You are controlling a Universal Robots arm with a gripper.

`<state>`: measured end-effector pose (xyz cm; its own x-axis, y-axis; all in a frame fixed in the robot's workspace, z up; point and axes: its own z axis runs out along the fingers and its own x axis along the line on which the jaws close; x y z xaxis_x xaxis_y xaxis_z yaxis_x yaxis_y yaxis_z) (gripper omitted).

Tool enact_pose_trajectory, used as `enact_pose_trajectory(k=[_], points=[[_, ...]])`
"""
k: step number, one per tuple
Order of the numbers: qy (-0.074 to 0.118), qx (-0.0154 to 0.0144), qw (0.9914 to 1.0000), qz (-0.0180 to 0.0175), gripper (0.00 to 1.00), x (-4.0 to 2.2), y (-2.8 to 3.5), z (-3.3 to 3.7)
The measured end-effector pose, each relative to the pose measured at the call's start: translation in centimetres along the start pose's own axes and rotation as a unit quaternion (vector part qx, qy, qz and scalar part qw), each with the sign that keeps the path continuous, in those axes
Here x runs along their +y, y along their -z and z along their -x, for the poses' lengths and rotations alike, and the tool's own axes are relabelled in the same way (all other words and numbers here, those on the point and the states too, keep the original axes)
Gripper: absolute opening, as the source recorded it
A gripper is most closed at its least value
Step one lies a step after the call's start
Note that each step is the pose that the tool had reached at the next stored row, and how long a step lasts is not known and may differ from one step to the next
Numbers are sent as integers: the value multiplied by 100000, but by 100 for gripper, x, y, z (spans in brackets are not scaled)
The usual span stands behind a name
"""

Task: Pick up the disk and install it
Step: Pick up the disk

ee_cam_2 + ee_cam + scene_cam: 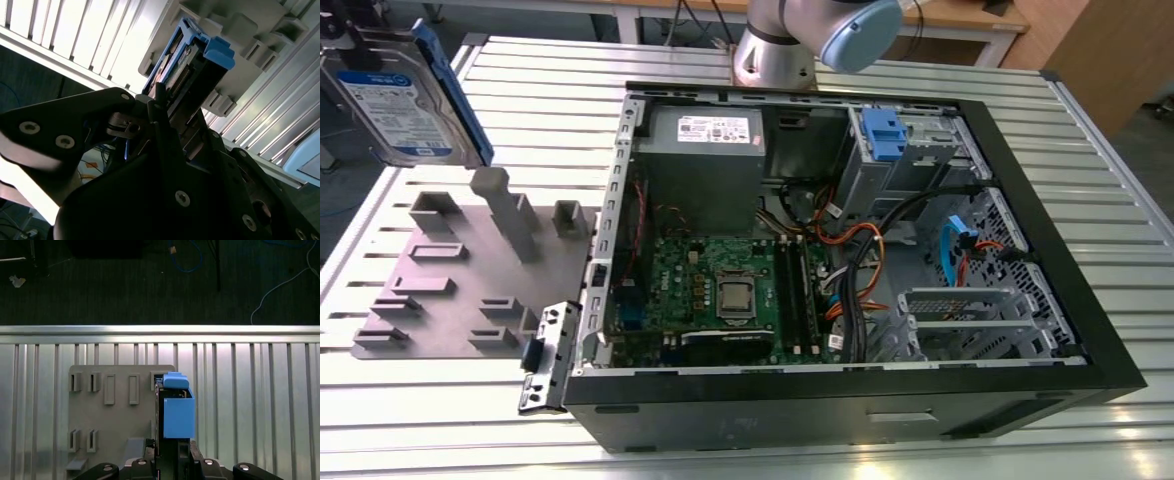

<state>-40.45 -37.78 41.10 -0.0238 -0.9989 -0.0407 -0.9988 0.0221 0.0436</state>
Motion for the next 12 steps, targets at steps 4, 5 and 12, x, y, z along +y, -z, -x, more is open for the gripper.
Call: enact_pose_trajectory(k=[4,5,12], points=[[-1,6,100000,5,35,4,75,3],[1,2,100000,1,35,4,90,3],[1,0,100000,-8,35,9,183,7]])
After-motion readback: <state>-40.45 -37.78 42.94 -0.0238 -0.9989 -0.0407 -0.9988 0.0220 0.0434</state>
